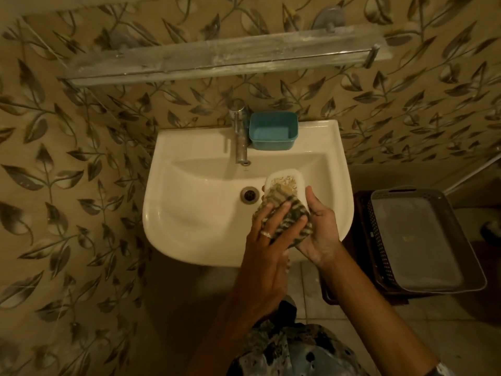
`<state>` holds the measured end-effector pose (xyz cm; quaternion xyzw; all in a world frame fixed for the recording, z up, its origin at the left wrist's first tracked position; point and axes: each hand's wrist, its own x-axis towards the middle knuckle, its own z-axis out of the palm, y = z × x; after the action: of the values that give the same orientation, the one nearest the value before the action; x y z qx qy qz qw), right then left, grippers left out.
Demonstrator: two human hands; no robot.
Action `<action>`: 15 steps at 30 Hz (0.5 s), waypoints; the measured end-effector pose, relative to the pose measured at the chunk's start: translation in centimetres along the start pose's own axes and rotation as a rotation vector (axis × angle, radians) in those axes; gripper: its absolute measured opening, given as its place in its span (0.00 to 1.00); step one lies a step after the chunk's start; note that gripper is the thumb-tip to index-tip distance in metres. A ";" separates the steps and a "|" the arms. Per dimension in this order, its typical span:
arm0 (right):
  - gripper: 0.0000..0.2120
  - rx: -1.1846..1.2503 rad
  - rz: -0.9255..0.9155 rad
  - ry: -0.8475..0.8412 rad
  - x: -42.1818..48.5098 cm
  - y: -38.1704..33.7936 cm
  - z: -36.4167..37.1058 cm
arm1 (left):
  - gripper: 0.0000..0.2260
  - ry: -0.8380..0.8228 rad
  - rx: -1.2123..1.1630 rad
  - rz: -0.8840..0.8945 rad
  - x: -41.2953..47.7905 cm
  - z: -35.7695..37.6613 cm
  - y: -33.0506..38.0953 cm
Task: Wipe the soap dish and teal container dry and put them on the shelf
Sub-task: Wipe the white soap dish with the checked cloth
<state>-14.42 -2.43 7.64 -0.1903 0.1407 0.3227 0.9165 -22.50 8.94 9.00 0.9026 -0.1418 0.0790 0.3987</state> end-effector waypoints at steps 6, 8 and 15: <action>0.20 0.025 -0.050 -0.058 -0.3 0.8 0.1 | 0.22 0.003 0.146 -0.013 4.3 -1.1 -0.3; 0.20 -0.003 -0.078 -0.033 0.0 0.6 0.2 | 0.23 0.026 0.123 -0.034 5.7 -1.3 -0.9; 0.23 0.025 -0.092 0.006 0.3 -0.5 0.6 | 0.22 0.150 -0.098 -0.151 4.8 0.2 -1.6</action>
<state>-13.85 -2.35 8.22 -0.1860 0.1384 0.2776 0.9323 -17.41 8.85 8.95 0.8817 -0.0467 0.1092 0.4567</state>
